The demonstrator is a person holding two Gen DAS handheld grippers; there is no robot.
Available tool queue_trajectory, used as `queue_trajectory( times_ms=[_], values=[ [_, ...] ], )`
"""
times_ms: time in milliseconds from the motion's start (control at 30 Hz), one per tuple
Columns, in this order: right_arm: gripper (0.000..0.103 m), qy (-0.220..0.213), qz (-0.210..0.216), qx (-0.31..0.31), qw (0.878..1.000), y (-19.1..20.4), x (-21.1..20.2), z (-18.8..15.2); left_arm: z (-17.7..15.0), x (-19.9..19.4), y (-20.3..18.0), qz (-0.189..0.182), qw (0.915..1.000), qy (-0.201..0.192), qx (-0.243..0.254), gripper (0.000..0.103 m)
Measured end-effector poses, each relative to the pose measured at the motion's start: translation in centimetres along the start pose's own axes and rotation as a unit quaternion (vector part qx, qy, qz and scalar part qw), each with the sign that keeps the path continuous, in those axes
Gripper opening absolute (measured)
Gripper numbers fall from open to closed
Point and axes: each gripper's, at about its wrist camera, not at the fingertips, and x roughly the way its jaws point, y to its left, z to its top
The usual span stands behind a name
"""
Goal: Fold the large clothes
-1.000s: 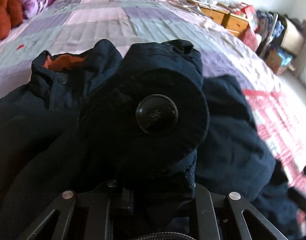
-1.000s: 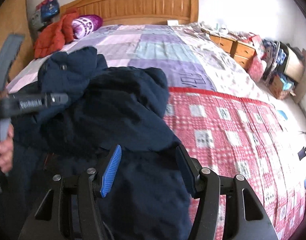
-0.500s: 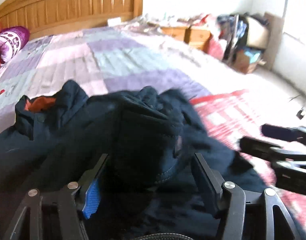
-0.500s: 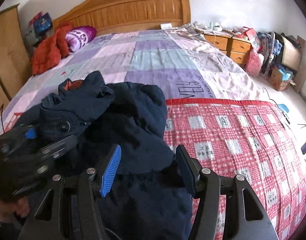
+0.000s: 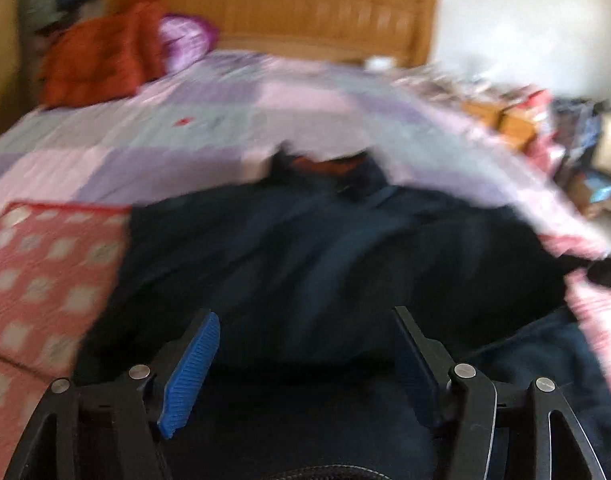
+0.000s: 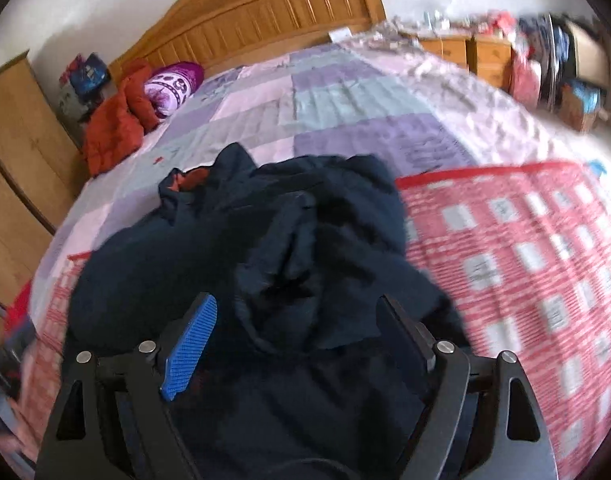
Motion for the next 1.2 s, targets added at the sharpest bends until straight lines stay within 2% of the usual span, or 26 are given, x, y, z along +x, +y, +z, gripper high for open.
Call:
queue_trajectory(
  times_ms=[33,133,233,300,367,433,533,567,633,767,867,933,967,1033,1067,1133,1167,1200],
  values=[
    [0.086,0.006,0.005,0.015,1.0,0.1,0.5,0.2,-0.6,0.5,0.5,0.021,0.9997,0.009,0.003,0.072],
    [0.086,0.009,0.004,0.047,0.999,0.6,1.5,1.1,-1.7,2.2,1.6,0.042,0.9986,0.031,-0.012,0.072],
    [0.086,0.014,-0.005,0.042,0.999,1.7,2.4,2.2,-2.3,3.3,2.7,0.051,0.9973,0.044,-0.029,0.072],
    [0.086,0.012,-0.035,0.024,0.999,2.4,3.4,2.8,-2.6,3.7,3.3,0.053,0.9968,0.049,-0.035,0.072],
    [0.086,0.045,-0.067,0.024,0.996,2.2,5.9,3.1,-2.9,4.2,4.1,0.055,0.9963,0.054,-0.037,0.072],
    [0.084,0.084,-0.056,0.05,0.994,1.3,8.4,3.1,-3.2,4.6,4.7,0.061,0.9958,0.06,-0.034,0.072],
    [0.034,0.095,-0.01,0.063,0.993,1.6,9.7,3.5,-3.5,5.3,6.1,0.072,0.9946,0.066,-0.033,0.072],
    [0.024,0.088,-0.007,0.046,0.995,2.3,9.4,3.8,-3.4,5.5,6.5,0.075,0.9944,0.067,-0.033,0.072],
    [0.019,0.059,0.017,-0.004,0.998,4.9,8.0,5.0,-3.2,6.4,7.2,0.083,0.9934,0.073,-0.032,0.072],
    [0.017,-0.025,0.063,-0.08,0.994,9.5,2.6,7.5,-3.8,9.5,8.8,0.112,0.9874,0.106,-0.034,0.072],
    [0.017,-0.061,0.092,-0.092,0.99,10.9,-0.4,8.4,-4.9,12.2,10.9,0.123,0.9797,0.141,-0.072,0.072],
    [0.017,-0.066,0.097,-0.093,0.989,11.0,-1.4,8.5,-4.7,12.4,12.0,0.13,0.9794,0.125,-0.092,0.072],
    [0.017,-0.063,0.083,-0.1,0.99,10.8,-1.6,8.1,-4.3,12.3,12.7,0.132,0.9785,0.112,-0.112,0.072],
    [0.017,-0.045,0.057,-0.11,0.991,9.8,-1.0,7.0,-3.9,12.1,14.2,0.122,0.9749,0.097,-0.159,0.071],
    [0.017,-0.019,0.041,-0.104,0.994,8.5,0.0,6.1,-4.0,12.1,14.6,0.125,0.973,0.094,-0.17,0.068],
    [0.017,0.06,0.017,-0.069,0.996,5.1,3.6,3.1,-4.4,12.2,14.6,0.131,0.9718,0.094,-0.172,0.067],
    [0.017,0.109,0.001,-0.056,0.992,3.4,6.0,1.5,-4.7,12.1,14.6,0.128,0.9722,0.094,-0.172,0.067],
    [0.018,0.137,-0.013,-0.053,0.989,2.3,7.7,0.1,-5.1,12.0,14.6,0.128,0.9725,0.097,-0.169,0.066]
  ],
)
